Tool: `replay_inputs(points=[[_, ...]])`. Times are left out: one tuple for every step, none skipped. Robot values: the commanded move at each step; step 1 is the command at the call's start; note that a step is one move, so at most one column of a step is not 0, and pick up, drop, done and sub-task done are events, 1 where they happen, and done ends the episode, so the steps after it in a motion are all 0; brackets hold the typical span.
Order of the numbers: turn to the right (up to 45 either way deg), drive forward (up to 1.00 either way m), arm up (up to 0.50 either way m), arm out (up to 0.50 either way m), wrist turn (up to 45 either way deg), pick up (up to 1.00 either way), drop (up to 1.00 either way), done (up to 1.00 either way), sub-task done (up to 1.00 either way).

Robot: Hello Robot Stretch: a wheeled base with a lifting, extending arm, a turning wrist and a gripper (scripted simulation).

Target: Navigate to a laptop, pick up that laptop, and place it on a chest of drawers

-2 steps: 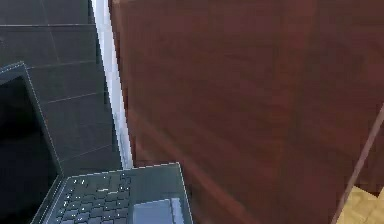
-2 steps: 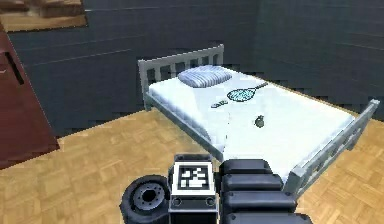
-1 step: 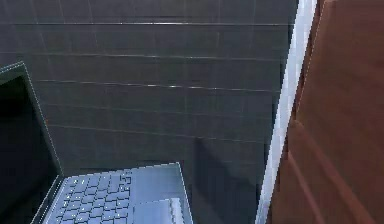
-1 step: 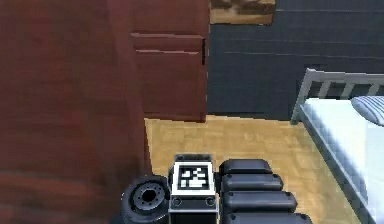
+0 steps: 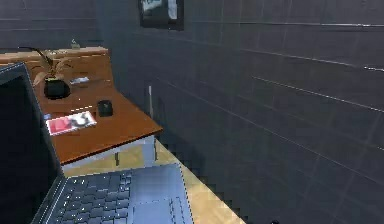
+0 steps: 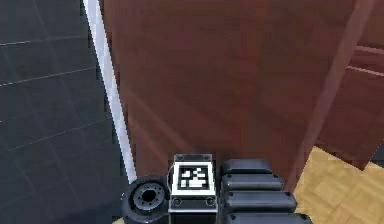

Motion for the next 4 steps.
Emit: replay_inputs(points=[[-36.0,0.0,0.0,0.0,0.0,0.0,0.0,0.0,0.0],[0.0,0.1,0.0,0.0,0.0,0.0,0.0,0.0,0.0],[-36.0,0.0,0.0,0.0,0.0,0.0,0.0,0.0,0.0],[0.0,0.25,0.0,0.0,0.0,0.0,0.0,0.0,0.0]])
